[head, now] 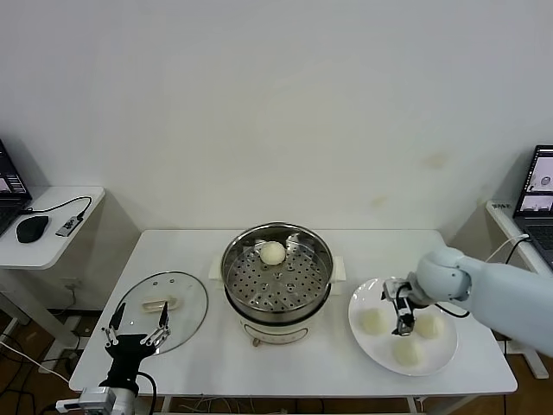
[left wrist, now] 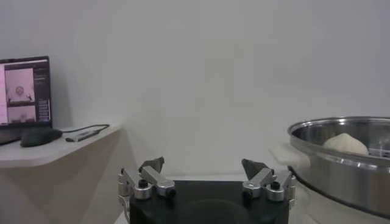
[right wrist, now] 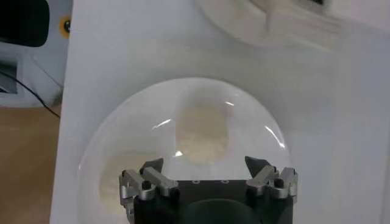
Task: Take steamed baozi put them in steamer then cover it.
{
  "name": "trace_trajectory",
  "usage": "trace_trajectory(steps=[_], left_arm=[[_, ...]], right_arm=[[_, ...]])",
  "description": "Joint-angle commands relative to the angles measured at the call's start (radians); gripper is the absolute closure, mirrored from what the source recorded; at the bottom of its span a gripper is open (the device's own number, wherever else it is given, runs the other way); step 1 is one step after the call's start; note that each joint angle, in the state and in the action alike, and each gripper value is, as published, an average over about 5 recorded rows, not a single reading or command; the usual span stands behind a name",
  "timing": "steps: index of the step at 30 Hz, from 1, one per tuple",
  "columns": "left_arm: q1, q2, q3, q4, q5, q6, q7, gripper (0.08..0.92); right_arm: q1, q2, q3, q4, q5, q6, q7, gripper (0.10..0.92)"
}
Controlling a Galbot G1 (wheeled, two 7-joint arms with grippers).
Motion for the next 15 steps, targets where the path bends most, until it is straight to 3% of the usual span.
trace_trajectory(steps=[1, 9, 15], left_arm=[[-0.001, 0.001, 0.0, 0.002, 0.001, -0.001, 0.001, 0.177], [-0.003, 0.001, -0.003, 0.006, 0.003, -0.003, 0.0, 0.177], [-0.003, -0.001, 0.0, 0.007, 0.006, -0.003, 0.001, 0.177]], right_arm=[[-0.107, 0.081, 0.071, -0.112, -0.041, 0.027, 0.02, 0.203], [-0.111, 0.109, 0.083, -0.144, -0.058, 0.034, 0.02, 0.208], [-0.109, 0.103, 0.085, -0.131, -0.046, 0.022, 0.011, 0.289]])
